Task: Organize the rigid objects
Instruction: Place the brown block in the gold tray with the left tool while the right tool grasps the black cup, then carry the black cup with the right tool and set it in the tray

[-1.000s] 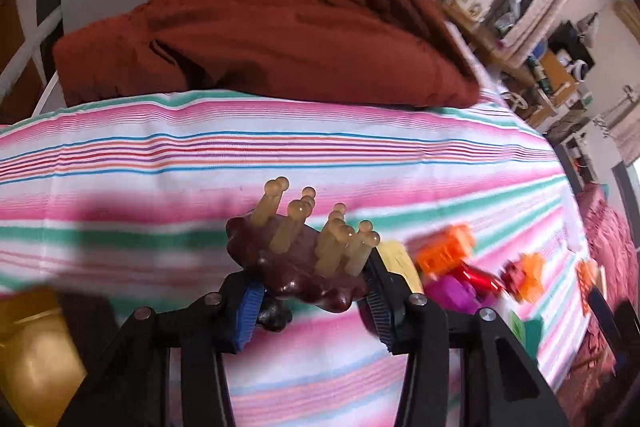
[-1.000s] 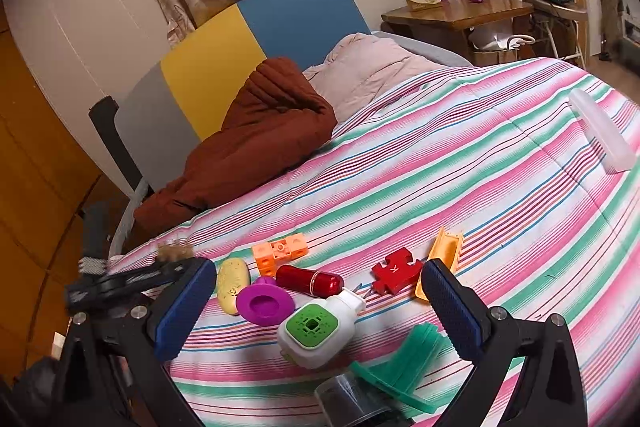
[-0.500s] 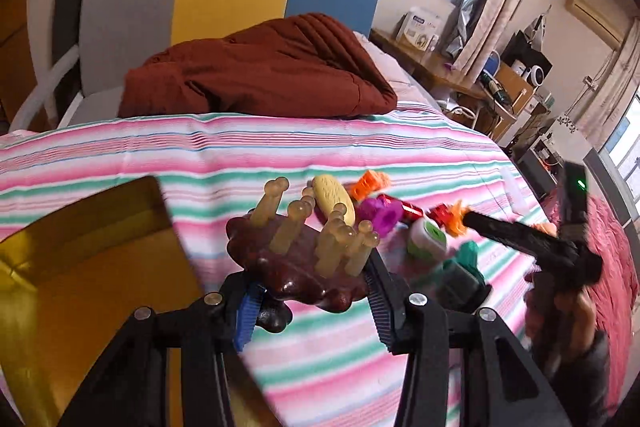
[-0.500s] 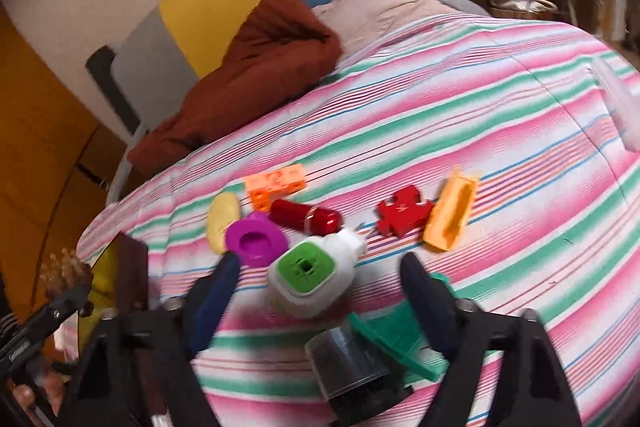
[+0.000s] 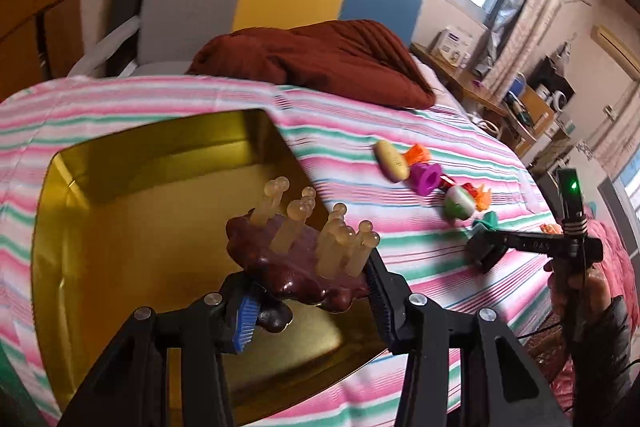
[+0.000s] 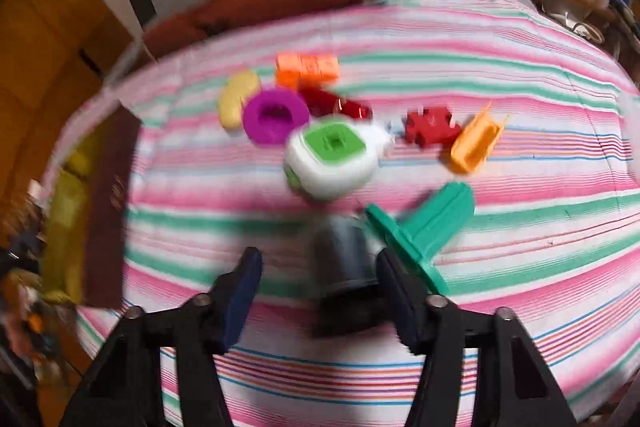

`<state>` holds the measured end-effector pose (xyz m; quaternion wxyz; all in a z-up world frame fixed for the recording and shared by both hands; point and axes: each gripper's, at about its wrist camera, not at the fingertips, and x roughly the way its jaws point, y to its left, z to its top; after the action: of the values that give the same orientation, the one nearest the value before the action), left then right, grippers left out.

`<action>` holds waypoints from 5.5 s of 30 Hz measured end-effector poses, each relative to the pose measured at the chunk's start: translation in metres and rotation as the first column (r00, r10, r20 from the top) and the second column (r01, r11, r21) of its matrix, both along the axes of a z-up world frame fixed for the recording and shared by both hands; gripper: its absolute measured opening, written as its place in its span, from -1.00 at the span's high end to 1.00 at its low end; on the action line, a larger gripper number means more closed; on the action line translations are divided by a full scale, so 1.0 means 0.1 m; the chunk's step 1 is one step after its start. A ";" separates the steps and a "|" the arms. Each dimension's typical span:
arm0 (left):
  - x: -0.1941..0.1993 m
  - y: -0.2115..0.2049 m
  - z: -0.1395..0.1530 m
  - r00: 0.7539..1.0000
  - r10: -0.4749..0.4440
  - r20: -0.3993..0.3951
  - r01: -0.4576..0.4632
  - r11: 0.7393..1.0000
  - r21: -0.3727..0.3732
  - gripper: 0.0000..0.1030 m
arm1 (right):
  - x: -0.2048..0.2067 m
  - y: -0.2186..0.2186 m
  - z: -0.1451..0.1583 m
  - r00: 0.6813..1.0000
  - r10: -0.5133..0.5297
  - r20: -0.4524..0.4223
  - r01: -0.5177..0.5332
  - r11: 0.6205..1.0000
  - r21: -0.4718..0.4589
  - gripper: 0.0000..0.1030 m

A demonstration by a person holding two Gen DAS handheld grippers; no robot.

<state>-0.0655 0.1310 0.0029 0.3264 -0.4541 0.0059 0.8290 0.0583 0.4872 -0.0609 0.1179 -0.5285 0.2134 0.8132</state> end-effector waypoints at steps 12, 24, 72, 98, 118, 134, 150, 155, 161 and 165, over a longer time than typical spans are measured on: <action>-0.32 -0.98 -0.27 0.980 0.190 0.051 -0.188 0.981 -0.047 0.08 | -0.05 0.01 -0.21 1.000 0.004 0.009 -0.003 0.999 -0.034 0.15; -1.13 -1.01 -0.48 0.972 0.231 0.042 -0.224 0.966 -0.125 0.07 | -0.10 -0.09 -0.21 1.000 0.018 0.012 -0.018 1.000 0.005 0.15; 0.27 -1.16 -0.21 0.876 0.452 -0.167 -0.477 0.862 -0.170 -0.40 | -0.28 -1.00 -0.09 0.979 0.203 -0.007 -0.201 0.971 0.127 0.15; 0.31 -1.67 -0.30 0.835 0.528 -0.155 -0.549 0.817 -0.176 -0.40 | -0.98 -2.25 0.68 0.901 0.339 -0.272 -0.342 0.939 0.038 0.16; 0.38 -1.94 -0.31 0.800 0.576 -0.170 -0.600 0.781 -0.175 -0.40 | -1.64 -3.48 0.08 0.846 0.505 -0.172 -0.521 0.851 -0.066 0.16; 0.46 -2.02 -0.38 0.795 0.584 -0.168 -0.607 0.772 -0.190 -0.39 | -2.30 -3.76 -0.09 0.914 0.394 -0.097 -0.405 0.900 -0.163 0.16; 0.43 -2.13 -0.43 0.785 0.603 -0.145 -0.620 0.762 -0.185 -0.39 | -2.37 -3.82 -0.17 0.925 0.361 -0.120 -0.380 0.857 -0.347 -0.22; 0.45 -2.10 -0.40 0.786 0.599 -0.154 -0.618 0.765 -0.179 -0.39 | -2.24 -3.79 -0.05 0.913 0.382 -0.145 -0.409 0.864 -0.295 -0.24; 0.48 -2.05 -0.34 0.790 0.590 -0.168 -0.613 0.772 -0.171 -0.39 | -2.00 -3.81 0.14 0.873 0.450 -0.188 -0.478 0.865 -0.152 -0.26; 0.50 -2.00 -0.32 0.796 0.580 -0.175 -0.605 0.777 -0.174 -0.39 | -1.83 -3.84 0.24 0.840 0.505 -0.196 -0.520 0.854 -0.029 -0.26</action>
<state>-0.0158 -0.0687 -0.0289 -0.0044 -0.4191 -0.0271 0.9075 -0.1252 0.1031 -0.0372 -0.1453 -0.4942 0.1068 0.8505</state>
